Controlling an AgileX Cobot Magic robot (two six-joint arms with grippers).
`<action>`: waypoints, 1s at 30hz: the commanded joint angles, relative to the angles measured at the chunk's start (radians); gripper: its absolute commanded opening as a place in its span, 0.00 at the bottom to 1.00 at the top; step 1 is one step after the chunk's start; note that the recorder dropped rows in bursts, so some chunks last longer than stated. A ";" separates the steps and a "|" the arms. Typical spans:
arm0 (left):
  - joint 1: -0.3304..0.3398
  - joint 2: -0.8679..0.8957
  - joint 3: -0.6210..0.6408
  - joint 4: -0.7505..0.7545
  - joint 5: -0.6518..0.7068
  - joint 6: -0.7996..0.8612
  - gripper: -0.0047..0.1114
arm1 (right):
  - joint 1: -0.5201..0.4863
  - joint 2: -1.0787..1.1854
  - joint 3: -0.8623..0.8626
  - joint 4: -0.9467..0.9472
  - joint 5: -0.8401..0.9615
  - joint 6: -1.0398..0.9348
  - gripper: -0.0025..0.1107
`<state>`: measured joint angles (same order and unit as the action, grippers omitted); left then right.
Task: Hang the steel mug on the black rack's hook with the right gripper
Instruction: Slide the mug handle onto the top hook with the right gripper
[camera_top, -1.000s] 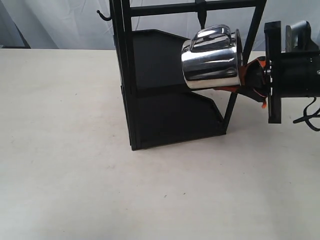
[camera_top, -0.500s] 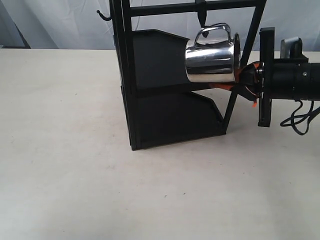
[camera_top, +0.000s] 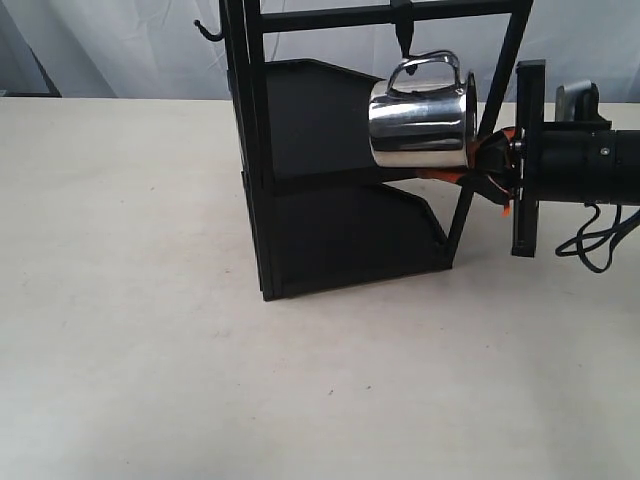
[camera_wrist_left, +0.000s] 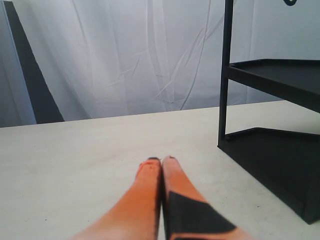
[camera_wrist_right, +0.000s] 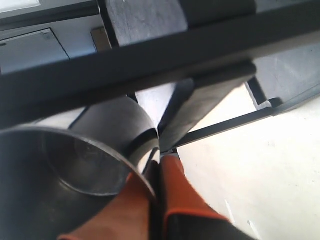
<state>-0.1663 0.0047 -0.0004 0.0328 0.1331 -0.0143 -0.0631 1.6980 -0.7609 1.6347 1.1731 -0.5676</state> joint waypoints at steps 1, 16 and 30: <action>-0.005 -0.005 0.000 -0.002 -0.005 -0.002 0.05 | -0.006 0.004 -0.006 0.008 -0.059 -0.052 0.01; -0.005 -0.005 0.000 -0.002 -0.005 -0.002 0.05 | -0.006 0.004 -0.006 0.015 -0.062 -0.092 0.23; -0.005 -0.005 0.000 -0.002 -0.005 -0.002 0.05 | -0.006 0.004 -0.006 0.013 0.044 -0.092 0.46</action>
<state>-0.1663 0.0047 -0.0004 0.0328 0.1331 -0.0143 -0.0631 1.7023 -0.7660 1.6492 1.1742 -0.6472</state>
